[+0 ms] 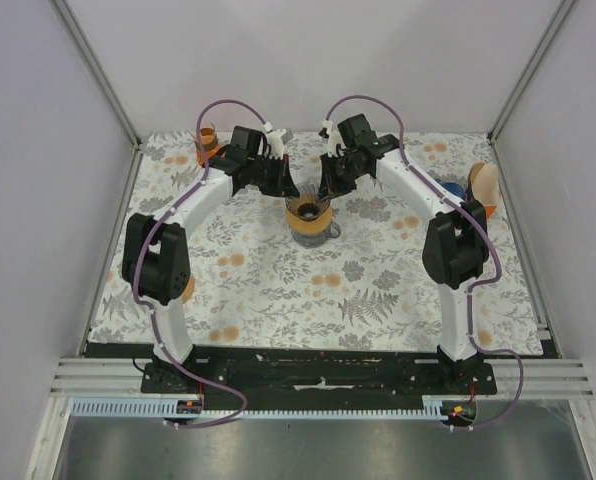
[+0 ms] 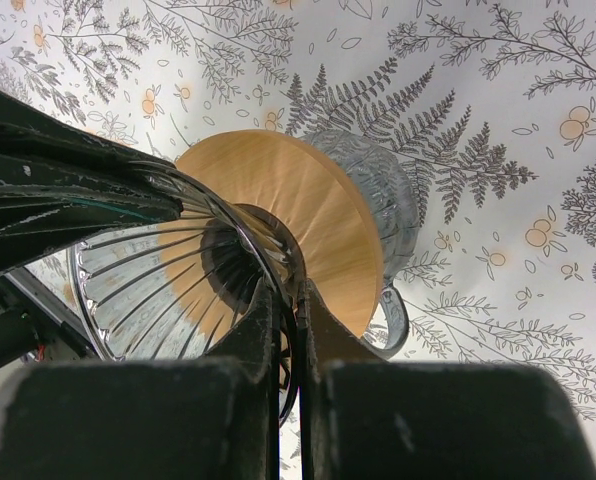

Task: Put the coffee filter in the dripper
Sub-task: Place the coffee dripper in the dripper holder.

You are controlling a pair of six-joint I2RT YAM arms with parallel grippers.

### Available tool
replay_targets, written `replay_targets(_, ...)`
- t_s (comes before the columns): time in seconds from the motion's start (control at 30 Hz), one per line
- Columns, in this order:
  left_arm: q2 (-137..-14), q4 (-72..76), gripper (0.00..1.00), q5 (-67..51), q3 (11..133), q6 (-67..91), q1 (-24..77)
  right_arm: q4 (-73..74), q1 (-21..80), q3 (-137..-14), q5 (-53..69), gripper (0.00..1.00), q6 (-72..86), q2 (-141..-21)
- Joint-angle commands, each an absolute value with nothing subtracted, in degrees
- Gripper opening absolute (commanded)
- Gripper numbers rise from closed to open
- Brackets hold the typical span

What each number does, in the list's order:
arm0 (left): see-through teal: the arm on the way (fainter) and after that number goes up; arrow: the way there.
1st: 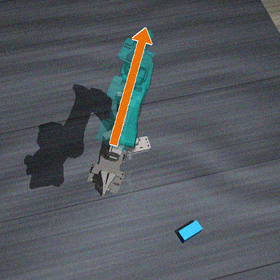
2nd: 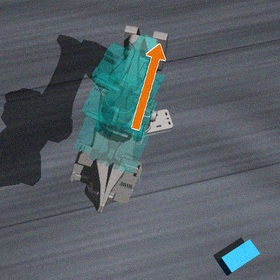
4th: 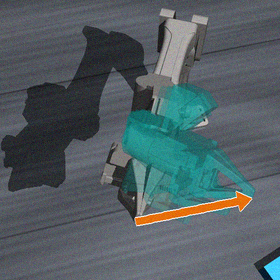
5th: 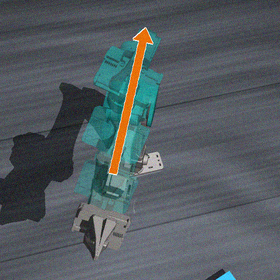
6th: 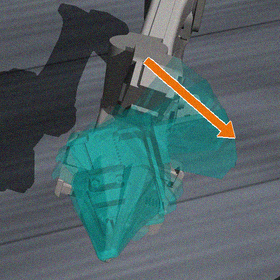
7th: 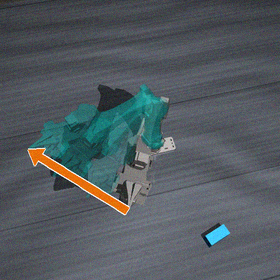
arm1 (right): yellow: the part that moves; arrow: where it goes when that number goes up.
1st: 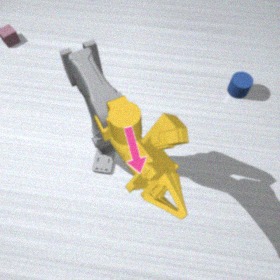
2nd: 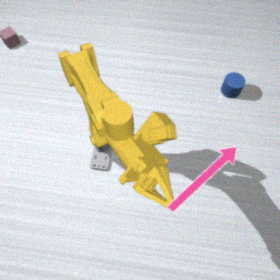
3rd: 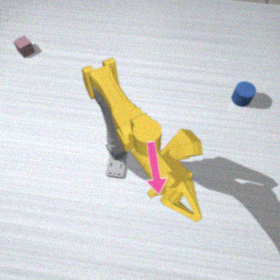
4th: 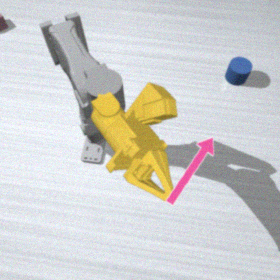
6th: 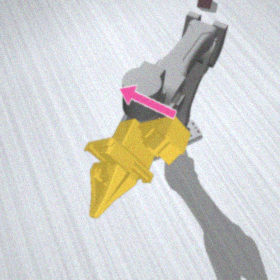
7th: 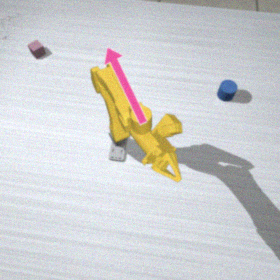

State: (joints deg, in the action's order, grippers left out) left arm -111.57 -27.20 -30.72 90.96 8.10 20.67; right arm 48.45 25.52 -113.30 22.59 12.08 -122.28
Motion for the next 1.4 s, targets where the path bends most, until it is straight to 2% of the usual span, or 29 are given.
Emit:
replay_targets(0.0, -118.7, -33.6, 0.02, -14.7, 82.4, 3.3, 22.9, 43.6, 28.6, -104.9, 12.3, 0.00, 8.7, -125.2)
replay_targets(0.2, -118.7, -34.6, 0.02, -18.0, 79.5, 4.6, 23.0, 44.5, 28.6, -104.9, 16.2, 0.00, 7.7, -124.8)
replay_targets(0.27, -116.9, -36.3, 0.02, -17.9, 81.0, 4.4, 23.0, 44.6, 28.6, -105.2, 16.7, 0.06, 7.6, -123.1)
replay_targets(0.37, -114.5, -38.9, 0.11, -17.6, 85.6, 4.6, 22.8, 45.3, 28.6, -107.2, 16.3, 0.20, 7.2, -121.1)
replay_targets(0.53, -111.5, -42.7, 0.26, -19.8, 91.2, 5.9, 22.9, 47.9, 28.6, -112.5, 17.0, 0.28, 6.6, -120.6)
replay_targets(0.63, -109.4, -43.0, 0.30, -20.0, 92.2, 6.2, 22.9, 49.1, 28.7, -114.4, 17.4, 0.32, 6.4, -120.1)
replay_targets(0.8, -107.1, -43.4, 0.46, -20.7, 94.0, 6.2, 22.9, 49.6, 28.6, -115.6, 17.8, 0.47, 6.0, -118.2)
replay_targets(1.37, -105.1, -47.3, 0.61, -21.2, 102.1, 3.3, 22.9, 55.2, 27.9, -122.2, 15.7, 0.73, -1.9, -110.7)
